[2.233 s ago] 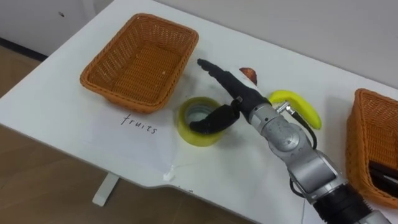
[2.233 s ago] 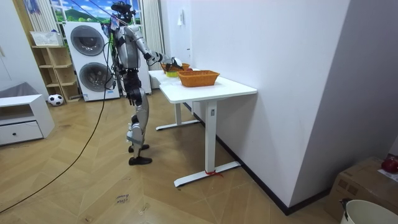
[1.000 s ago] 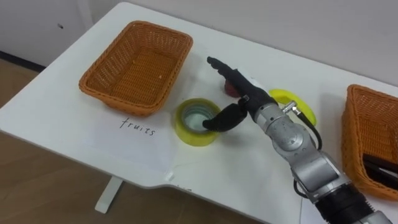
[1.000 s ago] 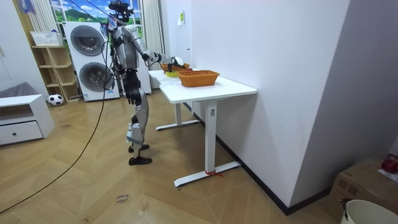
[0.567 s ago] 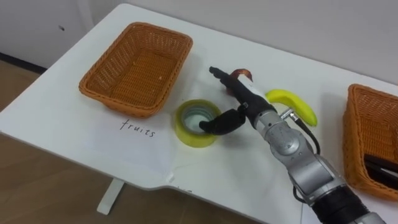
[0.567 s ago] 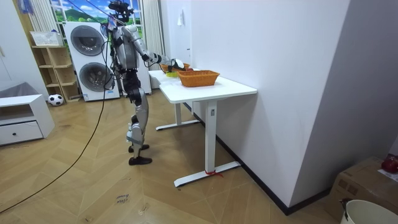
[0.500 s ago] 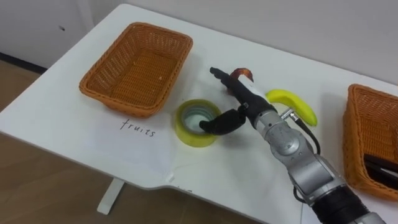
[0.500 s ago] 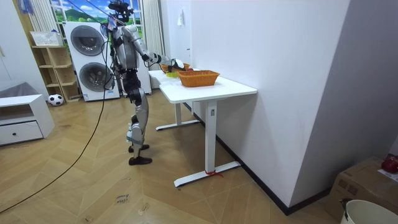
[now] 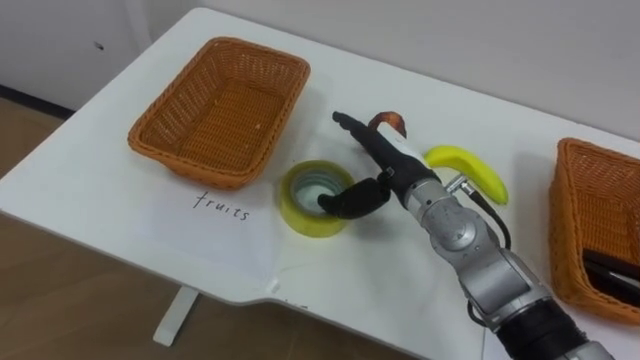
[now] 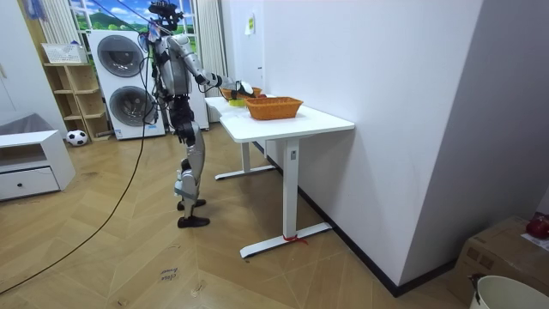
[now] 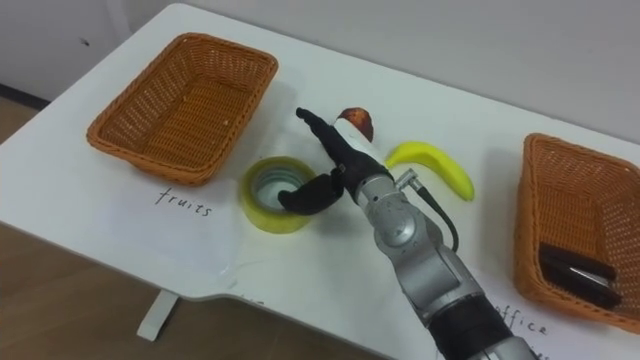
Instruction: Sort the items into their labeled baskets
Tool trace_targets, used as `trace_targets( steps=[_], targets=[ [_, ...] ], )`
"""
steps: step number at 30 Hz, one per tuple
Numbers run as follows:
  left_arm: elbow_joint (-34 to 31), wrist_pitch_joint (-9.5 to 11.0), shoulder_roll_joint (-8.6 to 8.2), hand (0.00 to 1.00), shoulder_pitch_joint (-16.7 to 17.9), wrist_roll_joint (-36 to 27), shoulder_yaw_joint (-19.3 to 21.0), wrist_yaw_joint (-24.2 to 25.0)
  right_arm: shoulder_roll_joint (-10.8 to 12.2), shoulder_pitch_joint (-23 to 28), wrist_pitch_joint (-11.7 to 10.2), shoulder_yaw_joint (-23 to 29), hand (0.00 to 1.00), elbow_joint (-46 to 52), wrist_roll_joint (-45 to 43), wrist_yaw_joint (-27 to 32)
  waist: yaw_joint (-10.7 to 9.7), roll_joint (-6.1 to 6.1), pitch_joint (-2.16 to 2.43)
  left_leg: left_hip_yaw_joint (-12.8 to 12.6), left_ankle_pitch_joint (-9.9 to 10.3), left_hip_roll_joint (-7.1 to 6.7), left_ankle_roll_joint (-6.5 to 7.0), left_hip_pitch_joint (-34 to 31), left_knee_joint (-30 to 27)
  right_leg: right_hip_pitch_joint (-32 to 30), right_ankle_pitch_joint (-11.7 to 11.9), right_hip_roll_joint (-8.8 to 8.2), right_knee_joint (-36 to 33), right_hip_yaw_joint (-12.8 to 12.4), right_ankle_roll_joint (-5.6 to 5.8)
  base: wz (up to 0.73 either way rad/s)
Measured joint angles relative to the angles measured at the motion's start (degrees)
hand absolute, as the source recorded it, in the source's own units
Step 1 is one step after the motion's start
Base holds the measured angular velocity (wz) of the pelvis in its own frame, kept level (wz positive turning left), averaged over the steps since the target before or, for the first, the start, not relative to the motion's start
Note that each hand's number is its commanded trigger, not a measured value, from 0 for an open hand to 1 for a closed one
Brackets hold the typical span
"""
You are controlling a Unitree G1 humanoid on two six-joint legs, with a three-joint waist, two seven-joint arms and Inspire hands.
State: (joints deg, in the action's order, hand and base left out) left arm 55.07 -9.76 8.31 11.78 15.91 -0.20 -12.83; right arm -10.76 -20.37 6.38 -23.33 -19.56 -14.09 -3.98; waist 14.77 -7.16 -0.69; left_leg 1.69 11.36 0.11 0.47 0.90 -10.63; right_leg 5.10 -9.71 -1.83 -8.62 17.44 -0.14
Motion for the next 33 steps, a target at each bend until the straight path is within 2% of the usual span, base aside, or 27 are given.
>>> trace_targets(
  steps=[6,13,18,21,33],
  targets=[
    [0.0,-0.3,0.05,0.0,0.0,1.4,0.0,1.0,0.4,0.0,0.7,1.0,0.0,0.2,0.0,-2.6,0.0,-0.28,-0.12,0.0,0.0,-0.01,0.0,0.0,0.1,-0.1,0.0,-0.03,0.0,0.2,0.0,0.0],
    [0.0,-1.6,0.45,0.0,0.3,1.8,0.1,3.6,0.6,0.0,1.9,2.0,0.0,0.4,1.4,-8.4,0.0,-0.57,0.07,-0.1,0.0,0.1,-0.01,0.4,0.2,-0.1,0.0,0.11,0.0,-0.2,0.0,-0.01],
    [0.0,-1.8,0.46,0.0,-0.1,1.8,1.2,3.9,-0.3,0.0,3.0,2.1,0.0,0.1,3.7,-12.1,1.4,-1.13,0.12,-0.1,0.0,0.13,0.0,0.8,0.4,-0.1,0.0,0.13,0.0,-0.4,0.0,-0.06],
    [0.0,-1.9,0.64,0.0,-0.2,1.8,1.3,3.9,-0.7,-0.1,3.3,2.1,0.0,-0.2,4.6,-14.4,1.5,-1.65,0.08,0.0,0.0,0.13,-0.01,0.8,0.4,0.0,0.0,0.15,0.0,-0.2,0.0,0.0],
    [0.0,-2.4,1.04,0.0,0.0,1.7,1.2,5.0,-1.0,-0.4,3.6,2.1,0.0,-0.8,4.6,-16.1,1.8,-2.63,0.01,0.1,0.0,0.08,-0.01,0.8,0.6,0.1,0.0,0.11,0.0,0.0,0.0,0.0]
  ],
)
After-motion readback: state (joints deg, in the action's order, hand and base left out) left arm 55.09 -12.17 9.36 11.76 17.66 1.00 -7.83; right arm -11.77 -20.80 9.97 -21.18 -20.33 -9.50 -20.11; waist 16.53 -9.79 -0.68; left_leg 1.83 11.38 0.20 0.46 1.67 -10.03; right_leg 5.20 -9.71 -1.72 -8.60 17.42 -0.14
